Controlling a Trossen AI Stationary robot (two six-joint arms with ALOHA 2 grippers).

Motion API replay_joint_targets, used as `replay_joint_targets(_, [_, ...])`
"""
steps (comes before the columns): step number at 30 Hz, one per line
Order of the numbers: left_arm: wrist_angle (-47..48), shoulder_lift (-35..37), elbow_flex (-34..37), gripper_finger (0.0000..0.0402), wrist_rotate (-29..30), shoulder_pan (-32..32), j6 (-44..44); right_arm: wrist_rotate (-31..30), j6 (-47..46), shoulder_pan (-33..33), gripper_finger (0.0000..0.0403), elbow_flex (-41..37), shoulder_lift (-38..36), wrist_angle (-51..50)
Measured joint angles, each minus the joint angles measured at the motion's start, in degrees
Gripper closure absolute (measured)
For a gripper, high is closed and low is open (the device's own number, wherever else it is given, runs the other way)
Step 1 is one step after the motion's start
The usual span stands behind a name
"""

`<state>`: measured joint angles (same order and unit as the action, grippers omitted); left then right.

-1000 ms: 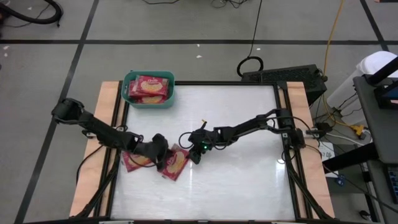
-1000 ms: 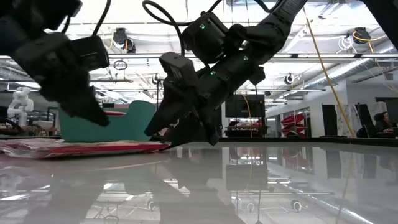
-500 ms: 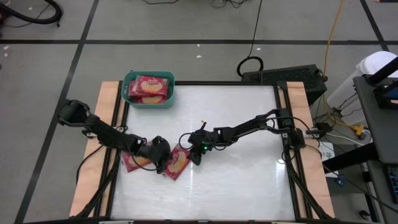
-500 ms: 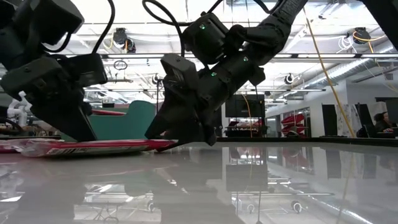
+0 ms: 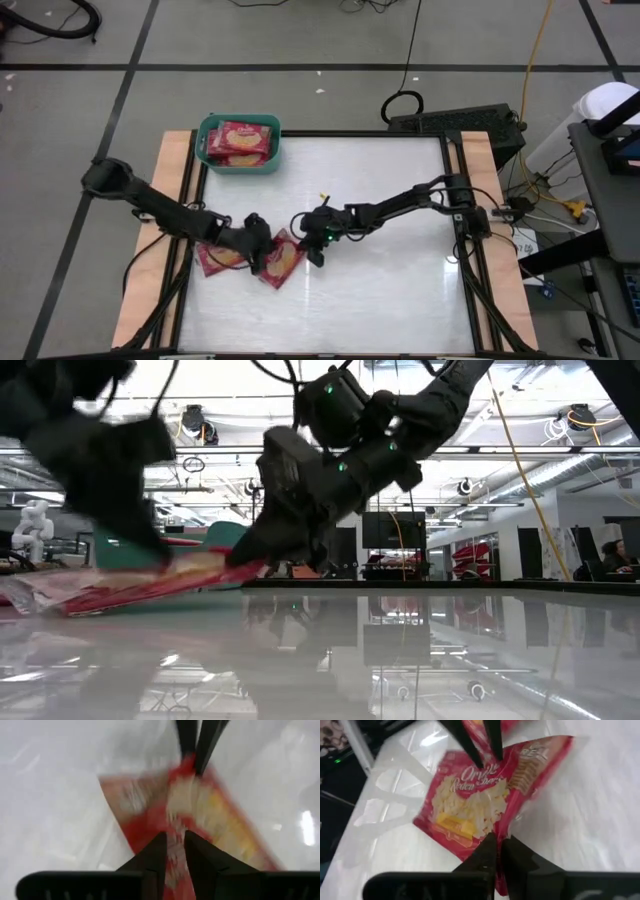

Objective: Sort popcorn bags into baskets
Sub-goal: Stack the red popcorn bag on the red popcorn bags in the green bin

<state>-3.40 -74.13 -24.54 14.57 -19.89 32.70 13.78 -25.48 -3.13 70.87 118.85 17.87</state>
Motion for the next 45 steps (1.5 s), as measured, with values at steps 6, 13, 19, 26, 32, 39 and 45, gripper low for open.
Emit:
replay_joint_targets(6, [5.51, 14.25, -1.18, 0.0356, 6.34, -1.37, -0.74, -4.12, 10.35, 0.06, 0.0400, 0.02, -4.84, -2.42])
replay_joint_targets(13, [9.36, 24.76, -1.22, 0.0358, 16.00, -4.66, -3.11, -18.27, 22.20, 0.16, 0.0402, -1.49, -14.00, -7.83])
replay_joint_targets(19, [9.87, 25.31, -0.18, 0.0302, 21.23, -5.75, -2.26, -24.52, 25.54, 1.03, 0.0403, -7.08, -22.41, -6.49])
replay_joint_targets(26, [1.16, 21.88, 5.36, 0.0212, 33.64, -5.84, 1.37, -24.27, 26.41, 3.15, 0.0403, -17.11, -31.12, 4.24])
replay_joint_targets(32, [-28.08, 17.10, 13.62, 0.0167, 34.21, -3.98, -8.96, -24.16, 26.21, 4.30, 0.0403, -26.19, -36.14, 15.15])
replay_joint_targets(39, [-43.64, 12.49, 13.69, 0.0160, 24.91, 3.58, -19.34, -22.73, 25.81, 4.30, 0.0403, -30.67, -37.70, 24.93])
replay_joint_targets(45, [-43.53, 10.37, 9.70, 0.0162, 8.80, 14.20, -25.68, -20.95, 28.15, 4.32, 0.0403, -30.71, -37.44, 28.00])
